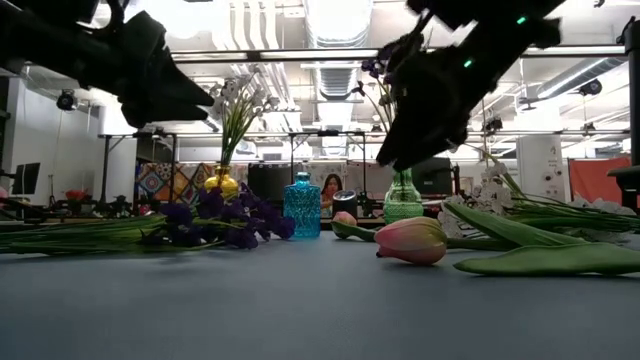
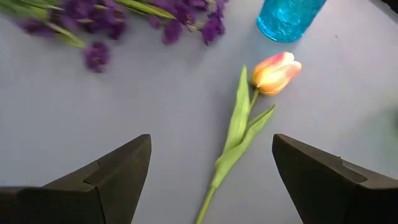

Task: Sort flowers into vase by color
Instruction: Put the top pink flower into the blue vase

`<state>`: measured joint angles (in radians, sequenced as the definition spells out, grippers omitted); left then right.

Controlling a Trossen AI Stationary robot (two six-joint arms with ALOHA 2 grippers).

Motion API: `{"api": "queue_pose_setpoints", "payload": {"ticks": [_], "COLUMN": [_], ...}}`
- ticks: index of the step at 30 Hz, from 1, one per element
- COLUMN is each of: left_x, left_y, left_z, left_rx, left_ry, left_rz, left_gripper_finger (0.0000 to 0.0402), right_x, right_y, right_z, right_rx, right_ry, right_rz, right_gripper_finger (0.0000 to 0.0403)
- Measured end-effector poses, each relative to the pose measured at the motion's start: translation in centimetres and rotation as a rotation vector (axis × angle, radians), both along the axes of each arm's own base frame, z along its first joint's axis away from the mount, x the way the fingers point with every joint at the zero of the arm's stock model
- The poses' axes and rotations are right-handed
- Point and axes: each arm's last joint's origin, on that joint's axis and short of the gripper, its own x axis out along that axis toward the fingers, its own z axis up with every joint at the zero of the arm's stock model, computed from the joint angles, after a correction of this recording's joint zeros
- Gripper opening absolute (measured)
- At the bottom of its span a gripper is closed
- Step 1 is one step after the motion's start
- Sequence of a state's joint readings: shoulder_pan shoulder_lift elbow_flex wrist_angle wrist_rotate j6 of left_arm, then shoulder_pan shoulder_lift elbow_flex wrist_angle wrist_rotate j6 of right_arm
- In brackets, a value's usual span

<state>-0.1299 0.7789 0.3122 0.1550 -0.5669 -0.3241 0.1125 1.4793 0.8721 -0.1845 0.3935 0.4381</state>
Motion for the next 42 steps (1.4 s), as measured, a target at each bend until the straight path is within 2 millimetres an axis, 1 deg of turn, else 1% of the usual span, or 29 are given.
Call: {"api": "queue_pose_setpoints", "payload": {"ticks": [3, 6, 10, 13, 17, 20, 22, 24, 30, 34, 38, 40, 42], "left_x": [0.2, 0.3, 0.6, 0.8, 1.1, 1.3, 1.5, 1.6, 1.8, 1.8, 1.8, 1.8, 1.7], "left_y": [0.0, 0.0, -0.1, -0.1, -0.1, -0.2, -0.2, -0.2, -0.1, -0.1, -0.1, -0.1, -0.1], "left_z": [-0.3, 0.0, 1.8, 3.4, 5.6, 6.3, 6.2, 6.0, 5.5, 5.5, 5.5, 5.5, 5.5], "left_rx": [0.002, 0.018, 0.062, 0.129, 0.194, 0.199, 0.206, 0.215, 0.234, 0.244, 0.244, 0.244, 0.243], "left_ry": [0.016, 0.016, -0.012, 0.002, 0.020, 0.036, 0.049, 0.068, 0.108, 0.112, 0.110, 0.110, 0.109], "left_rz": [0.000, -0.004, -0.018, -0.036, -0.051, -0.053, -0.056, -0.059, -0.017, -0.005, -0.005, -0.005, -0.005], "left_gripper_finger": [0.0203, 0.0203, 0.0203, 0.0203, 0.0203, 0.0203, 0.0204, 0.0204, 0.0204, 0.0204, 0.0204, 0.0204, 0.0204], "right_x": [1.3, 2.3, 3.0, 3.3, 3.3, 3.3, 3.4, 3.5, 3.5, 3.5, 3.4, 3.3, 3.3], "right_y": [-0.7, -1.6, -2.4, -2.6, -2.7, -3.1, -3.4, -3.5, -3.5, -3.5, -3.5, -3.3, -2.9], "right_z": [-0.9, -2.1, -3.9, -4.9, -5.6, -6.0, -6.3, -6.6, -6.5, -6.3, -6.2, -5.7, -5.0], "right_rx": [-0.005, -0.009, -0.003, 0.004, 0.043, 0.096, 0.132, 0.152, 0.155, 0.154, 0.166, 0.173, 0.173], "right_ry": [0.033, 0.084, 0.162, 0.188, 0.217, 0.234, 0.237, 0.242, 0.234, 0.234, 0.226, 0.212, 0.192], "right_rz": [-0.027, -0.054, -0.094, -0.107, -0.124, -0.144, -0.147, -0.144, -0.140, -0.138, -0.139, -0.134, -0.122], "right_gripper_finger": [0.0326, 0.0326, 0.0325, 0.0325, 0.0324, 0.0314, 0.0294, 0.0263, 0.0144, 0.0077, 0.0032, 0.0018, 0.0014]}}
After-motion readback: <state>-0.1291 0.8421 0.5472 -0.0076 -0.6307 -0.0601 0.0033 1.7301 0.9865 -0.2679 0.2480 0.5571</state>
